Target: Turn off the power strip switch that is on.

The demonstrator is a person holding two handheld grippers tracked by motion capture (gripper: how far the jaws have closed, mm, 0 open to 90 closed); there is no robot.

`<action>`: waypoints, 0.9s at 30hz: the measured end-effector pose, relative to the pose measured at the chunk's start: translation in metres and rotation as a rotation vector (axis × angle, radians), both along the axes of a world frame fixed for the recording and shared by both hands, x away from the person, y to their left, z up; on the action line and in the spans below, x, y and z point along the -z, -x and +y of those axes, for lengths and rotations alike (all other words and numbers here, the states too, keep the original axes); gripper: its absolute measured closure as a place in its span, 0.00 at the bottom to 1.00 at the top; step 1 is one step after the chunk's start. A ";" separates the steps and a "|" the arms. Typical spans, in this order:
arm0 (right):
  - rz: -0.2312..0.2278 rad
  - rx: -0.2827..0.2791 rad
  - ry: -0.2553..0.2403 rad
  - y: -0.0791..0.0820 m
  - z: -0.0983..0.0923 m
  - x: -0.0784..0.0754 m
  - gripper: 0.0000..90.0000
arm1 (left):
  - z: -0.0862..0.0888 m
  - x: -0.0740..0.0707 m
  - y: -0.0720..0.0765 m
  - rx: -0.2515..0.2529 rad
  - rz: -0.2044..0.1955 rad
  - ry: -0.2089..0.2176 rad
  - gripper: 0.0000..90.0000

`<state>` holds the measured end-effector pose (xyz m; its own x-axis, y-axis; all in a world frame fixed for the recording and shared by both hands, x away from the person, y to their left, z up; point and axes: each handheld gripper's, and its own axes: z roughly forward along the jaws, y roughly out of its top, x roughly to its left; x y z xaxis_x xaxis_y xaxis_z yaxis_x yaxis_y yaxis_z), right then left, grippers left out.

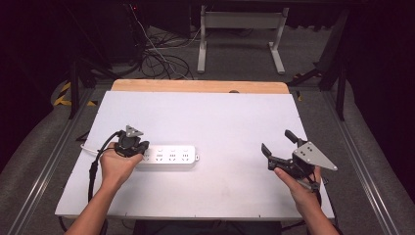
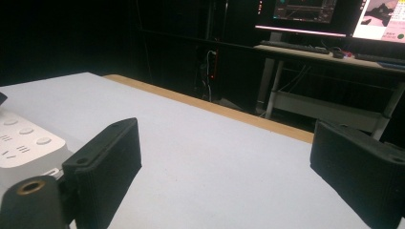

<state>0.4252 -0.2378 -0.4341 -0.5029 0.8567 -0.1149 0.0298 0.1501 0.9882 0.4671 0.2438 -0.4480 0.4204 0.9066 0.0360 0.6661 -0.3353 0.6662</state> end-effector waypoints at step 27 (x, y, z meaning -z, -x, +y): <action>0.011 0.006 -0.003 0.000 0.000 0.000 0.10 | -0.004 0.006 0.001 -0.018 0.011 -0.030 1.00</action>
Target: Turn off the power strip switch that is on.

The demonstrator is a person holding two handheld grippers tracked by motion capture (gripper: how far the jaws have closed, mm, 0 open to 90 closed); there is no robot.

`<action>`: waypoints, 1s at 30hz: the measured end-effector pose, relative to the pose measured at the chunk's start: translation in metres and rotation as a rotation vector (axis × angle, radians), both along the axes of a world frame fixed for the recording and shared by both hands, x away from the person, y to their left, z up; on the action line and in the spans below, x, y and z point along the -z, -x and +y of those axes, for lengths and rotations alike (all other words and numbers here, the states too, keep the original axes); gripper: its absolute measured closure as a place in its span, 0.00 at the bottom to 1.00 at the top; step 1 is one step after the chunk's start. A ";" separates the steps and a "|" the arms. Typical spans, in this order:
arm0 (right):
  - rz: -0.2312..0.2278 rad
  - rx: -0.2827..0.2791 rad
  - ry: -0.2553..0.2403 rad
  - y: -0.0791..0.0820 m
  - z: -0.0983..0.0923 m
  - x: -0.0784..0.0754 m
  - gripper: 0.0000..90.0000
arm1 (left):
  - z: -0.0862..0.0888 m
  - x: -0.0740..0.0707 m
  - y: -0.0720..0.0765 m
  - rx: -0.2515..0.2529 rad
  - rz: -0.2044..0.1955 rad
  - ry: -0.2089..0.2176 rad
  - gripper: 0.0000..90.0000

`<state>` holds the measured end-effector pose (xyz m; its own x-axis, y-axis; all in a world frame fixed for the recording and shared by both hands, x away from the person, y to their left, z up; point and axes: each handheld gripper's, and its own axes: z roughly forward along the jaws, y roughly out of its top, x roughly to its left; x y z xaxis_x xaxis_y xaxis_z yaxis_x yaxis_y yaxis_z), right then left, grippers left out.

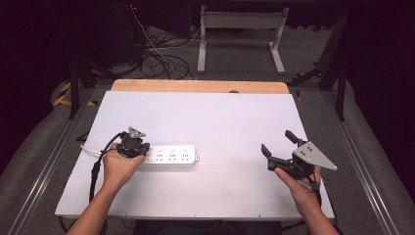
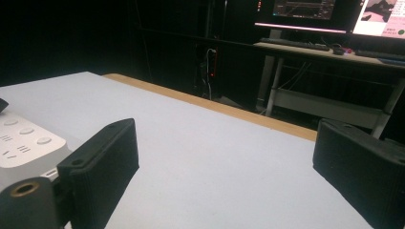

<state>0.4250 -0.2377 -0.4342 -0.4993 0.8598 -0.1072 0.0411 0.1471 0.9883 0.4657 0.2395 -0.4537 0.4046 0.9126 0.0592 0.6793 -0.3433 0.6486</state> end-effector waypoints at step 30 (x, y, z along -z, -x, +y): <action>0.007 -0.002 -0.001 0.000 0.001 0.000 0.10 | 0.001 0.000 -0.001 0.004 0.013 0.006 1.00</action>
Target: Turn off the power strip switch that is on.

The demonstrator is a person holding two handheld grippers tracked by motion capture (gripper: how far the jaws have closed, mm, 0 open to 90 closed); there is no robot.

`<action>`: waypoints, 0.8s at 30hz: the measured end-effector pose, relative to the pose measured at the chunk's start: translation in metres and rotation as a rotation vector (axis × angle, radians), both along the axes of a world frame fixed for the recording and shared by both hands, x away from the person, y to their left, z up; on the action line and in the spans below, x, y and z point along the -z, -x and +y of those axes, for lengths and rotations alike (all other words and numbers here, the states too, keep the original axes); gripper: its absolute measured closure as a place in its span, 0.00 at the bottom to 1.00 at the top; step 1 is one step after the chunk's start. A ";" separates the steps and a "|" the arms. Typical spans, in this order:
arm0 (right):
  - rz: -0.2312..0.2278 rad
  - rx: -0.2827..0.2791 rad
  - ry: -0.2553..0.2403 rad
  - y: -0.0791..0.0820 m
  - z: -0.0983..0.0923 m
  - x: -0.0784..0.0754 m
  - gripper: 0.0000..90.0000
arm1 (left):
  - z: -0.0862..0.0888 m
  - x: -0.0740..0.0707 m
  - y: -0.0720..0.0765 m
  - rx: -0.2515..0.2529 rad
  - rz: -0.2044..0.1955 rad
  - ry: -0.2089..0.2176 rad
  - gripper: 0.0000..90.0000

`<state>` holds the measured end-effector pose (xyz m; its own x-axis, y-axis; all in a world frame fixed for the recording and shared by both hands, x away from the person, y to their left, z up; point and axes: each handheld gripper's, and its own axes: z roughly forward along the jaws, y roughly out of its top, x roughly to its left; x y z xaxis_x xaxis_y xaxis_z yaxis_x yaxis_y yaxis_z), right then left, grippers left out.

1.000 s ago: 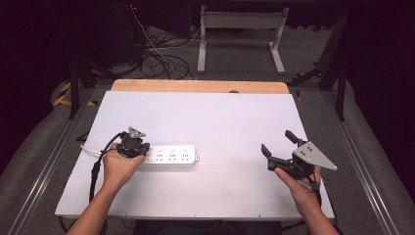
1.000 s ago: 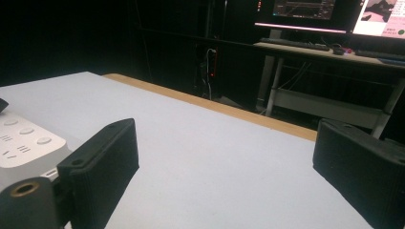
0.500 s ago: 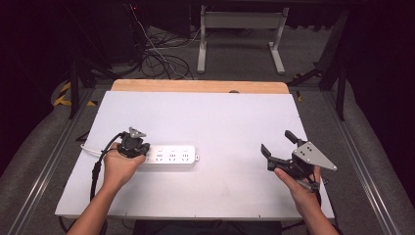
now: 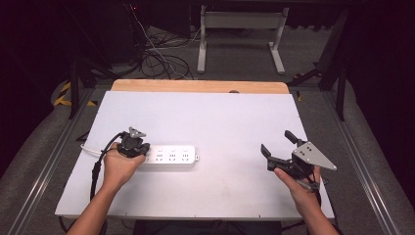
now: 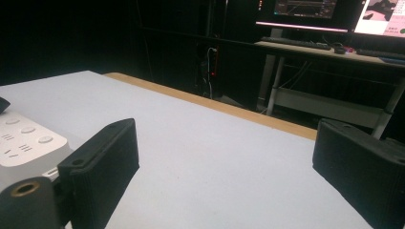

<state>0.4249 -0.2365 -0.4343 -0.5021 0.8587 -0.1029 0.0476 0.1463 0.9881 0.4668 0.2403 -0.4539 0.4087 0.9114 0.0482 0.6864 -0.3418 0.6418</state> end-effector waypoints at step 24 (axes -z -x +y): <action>0.002 -0.001 0.005 -0.001 0.000 0.000 0.10 | 0.002 0.001 0.000 0.003 -0.003 0.017 1.00</action>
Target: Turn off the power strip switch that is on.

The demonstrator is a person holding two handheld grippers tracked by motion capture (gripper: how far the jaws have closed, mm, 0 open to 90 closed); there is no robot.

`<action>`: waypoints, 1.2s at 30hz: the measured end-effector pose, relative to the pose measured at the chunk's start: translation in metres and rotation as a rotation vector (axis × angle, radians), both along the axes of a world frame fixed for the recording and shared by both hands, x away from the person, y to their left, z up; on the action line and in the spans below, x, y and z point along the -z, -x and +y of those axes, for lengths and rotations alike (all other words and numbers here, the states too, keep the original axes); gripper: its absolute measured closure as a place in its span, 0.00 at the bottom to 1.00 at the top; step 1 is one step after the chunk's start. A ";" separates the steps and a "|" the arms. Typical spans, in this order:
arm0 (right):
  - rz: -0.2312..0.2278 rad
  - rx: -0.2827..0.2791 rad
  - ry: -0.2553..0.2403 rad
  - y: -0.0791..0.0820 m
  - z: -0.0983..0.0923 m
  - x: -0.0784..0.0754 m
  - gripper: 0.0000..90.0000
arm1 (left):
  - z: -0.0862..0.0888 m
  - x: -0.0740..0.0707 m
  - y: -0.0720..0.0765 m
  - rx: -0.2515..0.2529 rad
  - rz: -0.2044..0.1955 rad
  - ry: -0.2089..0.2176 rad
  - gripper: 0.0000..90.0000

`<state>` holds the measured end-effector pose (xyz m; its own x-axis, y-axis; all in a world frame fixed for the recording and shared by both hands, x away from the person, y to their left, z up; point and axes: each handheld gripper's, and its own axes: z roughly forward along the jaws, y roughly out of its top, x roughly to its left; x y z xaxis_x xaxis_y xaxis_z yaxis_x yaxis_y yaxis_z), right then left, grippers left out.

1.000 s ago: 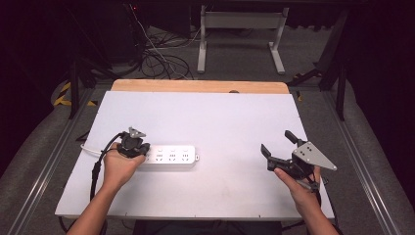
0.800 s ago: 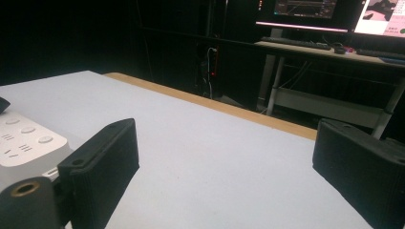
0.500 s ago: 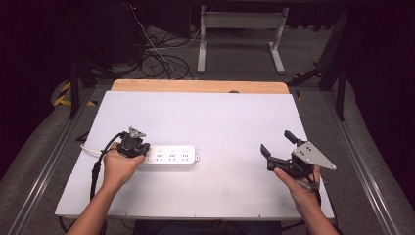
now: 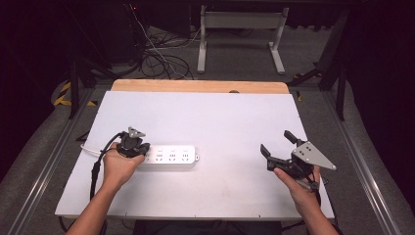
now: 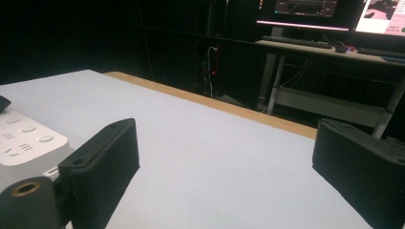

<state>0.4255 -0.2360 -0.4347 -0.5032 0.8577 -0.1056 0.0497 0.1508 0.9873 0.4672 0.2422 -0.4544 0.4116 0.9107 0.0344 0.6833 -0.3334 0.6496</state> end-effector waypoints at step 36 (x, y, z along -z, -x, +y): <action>0.002 -0.001 -0.006 0.000 -0.001 0.000 0.10 | 0.007 -0.002 0.002 0.002 -0.008 0.052 1.00</action>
